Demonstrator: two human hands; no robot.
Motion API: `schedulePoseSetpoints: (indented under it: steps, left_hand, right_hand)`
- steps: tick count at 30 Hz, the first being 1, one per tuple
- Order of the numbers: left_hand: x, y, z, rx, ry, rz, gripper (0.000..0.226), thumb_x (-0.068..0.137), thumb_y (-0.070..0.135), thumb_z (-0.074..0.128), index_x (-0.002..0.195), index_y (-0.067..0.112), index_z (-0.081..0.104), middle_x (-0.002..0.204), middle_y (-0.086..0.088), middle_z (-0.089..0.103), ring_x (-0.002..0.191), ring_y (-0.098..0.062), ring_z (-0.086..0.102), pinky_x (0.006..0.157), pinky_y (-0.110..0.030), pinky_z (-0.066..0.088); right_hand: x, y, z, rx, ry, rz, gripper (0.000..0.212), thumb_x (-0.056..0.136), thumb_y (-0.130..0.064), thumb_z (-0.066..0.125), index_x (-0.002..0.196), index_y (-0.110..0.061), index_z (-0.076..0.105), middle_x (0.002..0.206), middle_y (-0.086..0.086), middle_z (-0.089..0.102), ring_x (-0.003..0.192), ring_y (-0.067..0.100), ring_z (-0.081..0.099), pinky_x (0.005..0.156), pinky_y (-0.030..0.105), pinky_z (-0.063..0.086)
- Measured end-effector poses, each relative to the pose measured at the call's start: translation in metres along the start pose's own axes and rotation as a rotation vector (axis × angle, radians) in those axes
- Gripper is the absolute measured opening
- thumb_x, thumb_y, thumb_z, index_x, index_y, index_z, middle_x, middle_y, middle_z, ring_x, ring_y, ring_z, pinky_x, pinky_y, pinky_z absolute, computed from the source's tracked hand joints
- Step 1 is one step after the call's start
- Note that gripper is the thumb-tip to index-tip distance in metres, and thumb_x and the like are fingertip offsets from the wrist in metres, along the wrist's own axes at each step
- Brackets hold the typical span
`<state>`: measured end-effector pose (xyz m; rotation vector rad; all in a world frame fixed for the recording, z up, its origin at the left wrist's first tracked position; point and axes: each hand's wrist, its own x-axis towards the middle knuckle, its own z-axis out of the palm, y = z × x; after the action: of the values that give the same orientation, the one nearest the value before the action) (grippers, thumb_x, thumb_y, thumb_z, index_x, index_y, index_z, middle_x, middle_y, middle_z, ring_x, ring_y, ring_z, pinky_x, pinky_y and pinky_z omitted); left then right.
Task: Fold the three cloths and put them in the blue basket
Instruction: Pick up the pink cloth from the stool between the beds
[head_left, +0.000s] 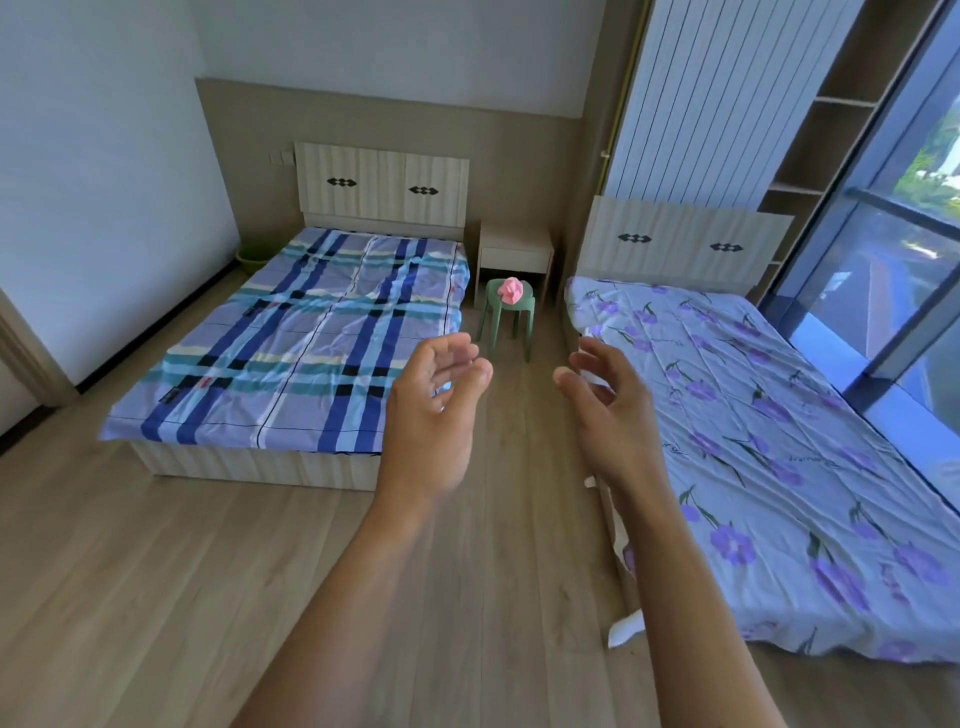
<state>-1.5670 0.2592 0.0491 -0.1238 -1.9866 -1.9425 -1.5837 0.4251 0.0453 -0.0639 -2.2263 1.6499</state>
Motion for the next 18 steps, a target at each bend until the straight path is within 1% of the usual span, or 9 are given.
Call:
schedulePoseSetpoints:
  steps: [3,5,7,10,14,16,18]
  left_hand:
    - [0.055,-0.028,0.021,-0.022,-0.011,-0.001,0.024,0.098,0.021,0.061,0.121,0.016,0.062,0.117,0.008,0.068,0.107,0.005,0.063,0.087,-0.01,0.048]
    - [0.089,-0.045,0.033,-0.041,-0.02,-0.005,0.025,0.097,0.02,0.061,0.122,0.015,0.062,0.116,0.006,0.068,0.106,0.006,0.063,0.085,-0.007,0.048]
    - [0.129,-0.066,0.045,-0.059,-0.029,-0.008,0.026,0.096,0.022,0.062,0.121,0.015,0.063,0.116,0.005,0.069,0.106,0.005,0.064,0.085,-0.007,0.047]
    - [0.193,-0.093,0.064,-0.086,-0.054,-0.019,0.029,0.093,0.023,0.062,0.12,0.013,0.063,0.117,0.002,0.069,0.104,0.006,0.064,0.085,-0.007,0.048]
    - [0.277,-0.121,0.09,-0.081,-0.097,-0.044,0.03,0.091,0.026,0.062,0.118,0.014,0.063,0.116,0.001,0.069,0.103,0.006,0.064,0.085,-0.006,0.047]
    - [0.316,-0.135,0.103,-0.077,-0.115,-0.065,0.03,0.091,0.026,0.062,0.118,0.014,0.064,0.116,0.001,0.07,0.103,0.005,0.065,0.086,-0.007,0.048]
    - [0.348,-0.146,0.115,-0.074,-0.136,-0.096,0.036,0.087,0.032,0.06,0.118,0.016,0.064,0.115,0.004,0.07,0.105,0.003,0.065,0.09,-0.011,0.05]
  right_hand:
    - [0.059,0.019,0.016,0.002,0.008,0.017,0.048,0.091,-0.034,0.067,0.137,-0.029,0.054,0.126,-0.01,0.063,0.098,-0.006,0.063,0.086,0.02,0.05]
    - [0.092,0.032,0.027,0.012,0.011,0.037,0.047,0.092,-0.033,0.066,0.137,-0.029,0.054,0.125,-0.011,0.064,0.098,-0.009,0.061,0.082,0.016,0.048]
    - [0.131,0.048,0.042,0.021,0.016,0.052,0.045,0.092,-0.032,0.066,0.136,-0.028,0.056,0.123,-0.011,0.065,0.094,-0.013,0.061,0.077,0.011,0.045]
    - [0.191,0.066,0.066,0.038,0.035,0.07,0.042,0.092,-0.029,0.067,0.133,-0.028,0.058,0.121,-0.011,0.067,0.092,-0.014,0.062,0.078,0.013,0.045]
    - [0.269,0.091,0.092,0.036,0.067,0.098,0.037,0.092,-0.028,0.067,0.129,-0.025,0.062,0.117,-0.009,0.069,0.095,-0.005,0.066,0.089,0.022,0.05]
    - [0.308,0.105,0.102,0.037,0.082,0.112,0.034,0.092,-0.029,0.067,0.126,-0.024,0.063,0.116,-0.008,0.069,0.1,0.003,0.067,0.09,0.026,0.051]
    - [0.344,0.118,0.108,0.03,0.097,0.134,0.033,0.093,-0.03,0.066,0.125,-0.023,0.064,0.117,-0.007,0.069,0.102,0.008,0.067,0.088,0.028,0.052]
